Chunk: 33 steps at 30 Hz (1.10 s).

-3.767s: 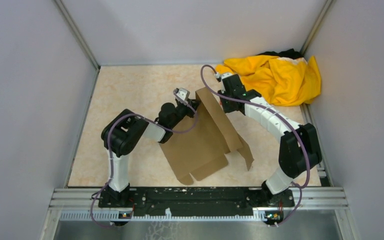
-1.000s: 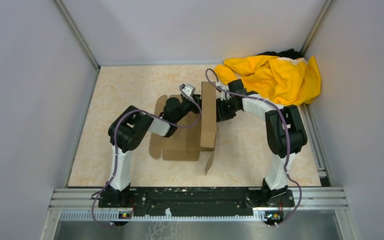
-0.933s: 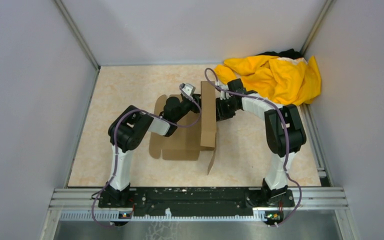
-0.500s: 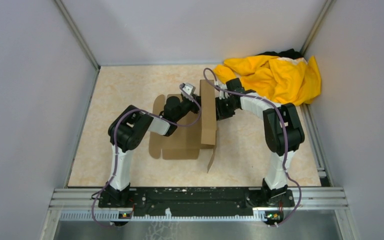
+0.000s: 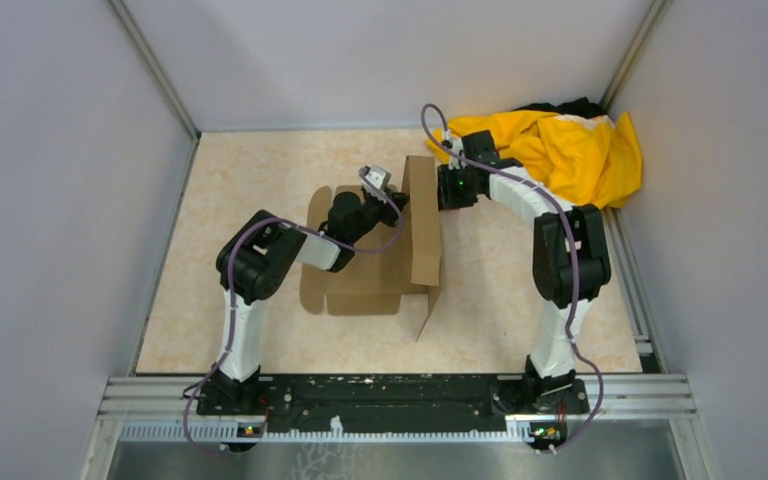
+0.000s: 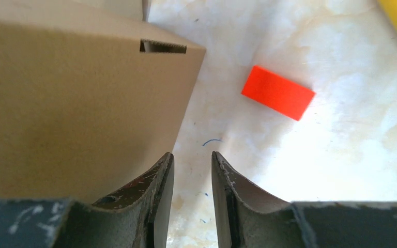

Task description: Fold the paper box

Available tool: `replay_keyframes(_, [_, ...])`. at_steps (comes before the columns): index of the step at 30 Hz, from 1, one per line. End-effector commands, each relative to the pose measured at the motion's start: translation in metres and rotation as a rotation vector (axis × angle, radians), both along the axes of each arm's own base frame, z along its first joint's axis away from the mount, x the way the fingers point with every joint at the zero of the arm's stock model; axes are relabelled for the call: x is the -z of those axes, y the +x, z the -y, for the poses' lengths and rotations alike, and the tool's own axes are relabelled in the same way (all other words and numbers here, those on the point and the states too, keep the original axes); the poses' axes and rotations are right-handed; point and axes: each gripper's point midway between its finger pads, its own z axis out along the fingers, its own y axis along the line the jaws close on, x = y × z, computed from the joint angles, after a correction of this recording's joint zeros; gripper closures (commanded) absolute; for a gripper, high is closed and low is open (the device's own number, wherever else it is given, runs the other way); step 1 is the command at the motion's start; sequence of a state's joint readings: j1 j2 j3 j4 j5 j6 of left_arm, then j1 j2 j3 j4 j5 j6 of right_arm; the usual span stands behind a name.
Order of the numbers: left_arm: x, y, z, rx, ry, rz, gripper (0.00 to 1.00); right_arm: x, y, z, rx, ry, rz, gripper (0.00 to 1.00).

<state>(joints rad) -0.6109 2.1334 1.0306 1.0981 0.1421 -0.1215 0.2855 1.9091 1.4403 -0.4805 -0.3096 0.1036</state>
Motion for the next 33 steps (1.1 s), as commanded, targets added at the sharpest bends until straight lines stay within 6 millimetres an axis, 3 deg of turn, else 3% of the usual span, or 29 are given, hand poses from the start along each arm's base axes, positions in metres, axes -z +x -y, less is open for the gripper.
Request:
replay_keyframes(1, [-0.004,0.004,0.003,-0.002,-0.014,0.001,0.78,-0.024,0.032,0.006,0.066,0.023,0.076,0.67])
replay_keyframes(11, [-0.002,0.007,0.006,0.007,-0.016,-0.015,0.76,-0.028,0.055,-0.021,0.003,0.129,0.079,0.65])
replay_keyframes(18, [-0.002,0.01,0.006,0.004,-0.022,-0.026,0.71,-0.023,0.041,-0.048,-0.099,0.207,0.039,0.66])
replay_keyframes(24, [0.0,0.015,-0.011,-0.066,0.021,-0.031,0.49,-0.019,0.033,-0.064,-0.175,0.231,0.003,0.68])
replay_keyframes(33, [0.003,0.02,-0.04,-0.089,0.022,-0.055,0.46,-0.011,0.022,-0.086,-0.29,0.266,-0.047,0.71])
